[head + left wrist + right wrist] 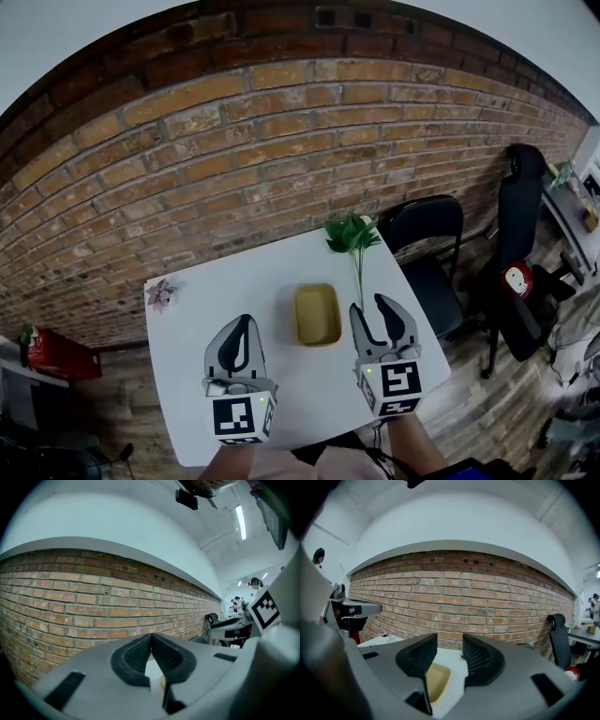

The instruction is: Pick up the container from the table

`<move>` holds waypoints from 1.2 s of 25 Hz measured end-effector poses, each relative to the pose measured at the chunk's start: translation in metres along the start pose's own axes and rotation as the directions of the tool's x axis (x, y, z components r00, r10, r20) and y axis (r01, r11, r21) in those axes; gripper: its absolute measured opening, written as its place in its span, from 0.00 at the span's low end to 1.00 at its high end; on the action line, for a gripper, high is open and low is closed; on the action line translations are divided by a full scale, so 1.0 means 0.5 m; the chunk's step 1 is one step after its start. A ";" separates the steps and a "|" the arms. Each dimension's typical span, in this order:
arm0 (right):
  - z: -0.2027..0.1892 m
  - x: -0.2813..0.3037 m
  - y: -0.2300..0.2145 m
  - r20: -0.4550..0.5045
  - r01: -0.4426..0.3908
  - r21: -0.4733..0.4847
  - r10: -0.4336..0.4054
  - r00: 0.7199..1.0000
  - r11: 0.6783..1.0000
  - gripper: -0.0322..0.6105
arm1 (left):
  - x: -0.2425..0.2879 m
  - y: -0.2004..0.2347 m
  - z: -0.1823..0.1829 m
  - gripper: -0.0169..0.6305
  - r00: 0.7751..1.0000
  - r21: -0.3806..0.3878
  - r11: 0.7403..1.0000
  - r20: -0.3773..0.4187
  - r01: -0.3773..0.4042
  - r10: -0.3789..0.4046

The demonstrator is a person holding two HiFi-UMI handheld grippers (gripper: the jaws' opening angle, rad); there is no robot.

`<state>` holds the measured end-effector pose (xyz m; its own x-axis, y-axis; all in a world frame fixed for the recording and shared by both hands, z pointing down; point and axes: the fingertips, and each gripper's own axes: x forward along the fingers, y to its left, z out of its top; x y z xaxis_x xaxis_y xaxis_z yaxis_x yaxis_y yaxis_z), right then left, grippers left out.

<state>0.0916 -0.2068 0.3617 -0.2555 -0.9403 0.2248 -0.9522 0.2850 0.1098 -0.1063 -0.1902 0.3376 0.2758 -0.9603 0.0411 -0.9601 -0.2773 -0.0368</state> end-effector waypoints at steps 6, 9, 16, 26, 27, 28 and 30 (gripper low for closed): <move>-0.046 0.060 -0.004 -0.055 -0.029 0.014 0.030 0.998 0.999 0.32 | 0.036 0.020 -0.041 0.04 0.998 -0.009 1.000 -0.051 -0.027 0.026; -0.082 0.079 0.001 -0.095 -0.048 0.026 0.050 0.994 0.999 0.32 | 0.041 0.025 -0.070 0.04 0.996 -0.014 0.999 -0.085 -0.042 0.041; -0.160 0.116 0.015 -0.181 -0.080 0.054 0.089 0.980 0.995 0.32 | 0.054 0.039 -0.133 0.04 0.985 -0.026 0.997 -0.163 -0.068 0.063; -0.276 0.147 0.028 -0.295 -0.098 0.095 0.122 0.948 0.991 0.32 | 0.075 0.049 -0.215 0.04 0.966 -0.041 0.995 -0.247 -0.087 0.074; -0.288 0.149 0.029 -0.306 -0.100 0.102 0.127 0.944 0.990 0.32 | 0.076 0.050 -0.222 0.04 0.964 -0.041 0.995 -0.255 -0.089 0.076; -0.299 0.150 0.031 -0.316 -0.102 0.108 0.131 0.940 0.989 0.32 | 0.076 0.050 -0.230 0.04 0.962 -0.042 0.995 -0.263 -0.092 0.078; -0.321 0.150 0.036 -0.336 -0.107 0.118 0.141 0.931 0.987 0.32 | 0.076 0.051 -0.242 0.04 0.958 -0.043 0.994 -0.276 -0.097 0.081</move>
<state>0.0821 -0.2423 0.5362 -0.3162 -0.7729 0.5501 -0.9325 0.3600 -0.0301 -0.1260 -0.2300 0.4589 0.1732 -0.9343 0.3115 -0.9834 -0.1816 0.0021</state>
